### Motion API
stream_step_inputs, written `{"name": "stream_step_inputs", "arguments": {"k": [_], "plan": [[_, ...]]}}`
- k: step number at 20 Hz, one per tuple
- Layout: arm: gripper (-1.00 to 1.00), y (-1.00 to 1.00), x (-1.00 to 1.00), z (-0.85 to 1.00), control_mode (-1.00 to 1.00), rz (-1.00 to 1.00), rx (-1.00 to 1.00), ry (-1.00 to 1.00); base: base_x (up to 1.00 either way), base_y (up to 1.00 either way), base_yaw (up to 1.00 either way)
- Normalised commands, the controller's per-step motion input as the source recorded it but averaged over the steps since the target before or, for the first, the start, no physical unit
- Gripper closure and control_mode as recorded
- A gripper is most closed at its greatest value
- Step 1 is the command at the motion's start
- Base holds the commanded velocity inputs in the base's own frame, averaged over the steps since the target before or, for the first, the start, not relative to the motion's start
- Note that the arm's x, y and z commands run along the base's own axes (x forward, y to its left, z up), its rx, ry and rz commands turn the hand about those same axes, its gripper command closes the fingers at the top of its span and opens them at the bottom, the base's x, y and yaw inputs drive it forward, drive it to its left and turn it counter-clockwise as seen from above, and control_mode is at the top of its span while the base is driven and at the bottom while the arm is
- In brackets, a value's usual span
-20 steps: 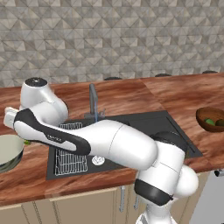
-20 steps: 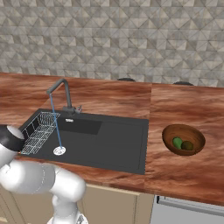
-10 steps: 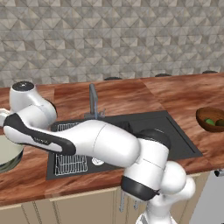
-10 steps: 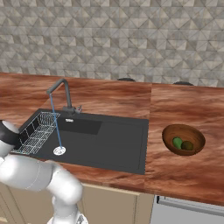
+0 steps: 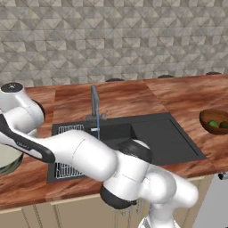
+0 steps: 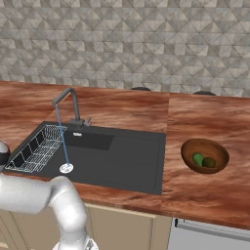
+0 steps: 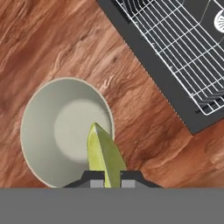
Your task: Pick the avocados from the sink and place them in one bowl. Place the lemon wedge in the other bowl. Then turn off the sink faucet.
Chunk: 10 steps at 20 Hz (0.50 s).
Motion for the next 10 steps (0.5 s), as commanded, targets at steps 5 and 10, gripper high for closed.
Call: {"name": "stream_step_inputs", "arguments": {"k": [5, 10], "plan": [[1.00, 0.33, 0.31, -0.21, -1.00, -0.05, 0.00, 0.00, 0.00, 0.00, 0.00], [1.00, 0.32, 0.20, -0.40, -1.00, -0.02, 0.00, 0.07, 0.00, 0.00, 0.00]]}}
